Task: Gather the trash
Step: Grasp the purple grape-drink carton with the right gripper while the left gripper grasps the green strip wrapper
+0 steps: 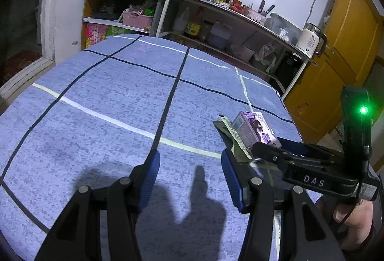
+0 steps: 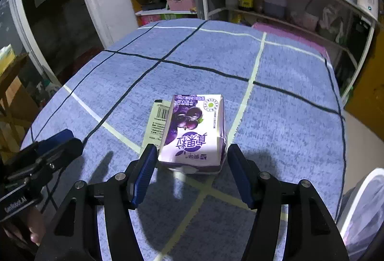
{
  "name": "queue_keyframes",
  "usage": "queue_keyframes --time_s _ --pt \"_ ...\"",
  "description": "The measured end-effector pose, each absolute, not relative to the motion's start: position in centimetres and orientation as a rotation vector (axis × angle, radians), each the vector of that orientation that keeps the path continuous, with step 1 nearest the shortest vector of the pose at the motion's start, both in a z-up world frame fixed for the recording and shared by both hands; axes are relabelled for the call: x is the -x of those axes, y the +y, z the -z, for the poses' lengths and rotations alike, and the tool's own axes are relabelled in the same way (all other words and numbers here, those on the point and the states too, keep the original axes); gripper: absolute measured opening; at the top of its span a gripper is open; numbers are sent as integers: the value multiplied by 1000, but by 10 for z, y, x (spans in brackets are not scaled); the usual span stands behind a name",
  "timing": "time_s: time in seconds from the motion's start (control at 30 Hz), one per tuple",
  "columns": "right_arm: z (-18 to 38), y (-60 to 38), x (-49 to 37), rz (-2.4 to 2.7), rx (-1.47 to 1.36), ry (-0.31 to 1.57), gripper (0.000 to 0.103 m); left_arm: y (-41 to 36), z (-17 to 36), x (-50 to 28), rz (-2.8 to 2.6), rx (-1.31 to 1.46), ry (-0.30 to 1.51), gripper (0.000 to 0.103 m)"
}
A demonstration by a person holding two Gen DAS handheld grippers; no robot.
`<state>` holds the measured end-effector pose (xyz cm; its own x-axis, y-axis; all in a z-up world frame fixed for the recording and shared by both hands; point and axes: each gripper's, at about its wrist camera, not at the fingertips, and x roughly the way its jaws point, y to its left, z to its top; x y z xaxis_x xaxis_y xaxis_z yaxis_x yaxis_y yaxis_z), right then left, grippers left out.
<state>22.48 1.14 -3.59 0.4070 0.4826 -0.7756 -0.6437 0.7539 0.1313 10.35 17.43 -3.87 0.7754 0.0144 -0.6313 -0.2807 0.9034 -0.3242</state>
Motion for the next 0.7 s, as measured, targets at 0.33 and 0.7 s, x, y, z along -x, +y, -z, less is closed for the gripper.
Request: queue_keyframes --time_s 0.33,0.7 --pt "31 -8 -223 -722 165 874 56 160 38 -121 -124 418 689 55" --pt "30 -57 -224 -677 79 876 56 128 46 -168 -60 385 757 55"
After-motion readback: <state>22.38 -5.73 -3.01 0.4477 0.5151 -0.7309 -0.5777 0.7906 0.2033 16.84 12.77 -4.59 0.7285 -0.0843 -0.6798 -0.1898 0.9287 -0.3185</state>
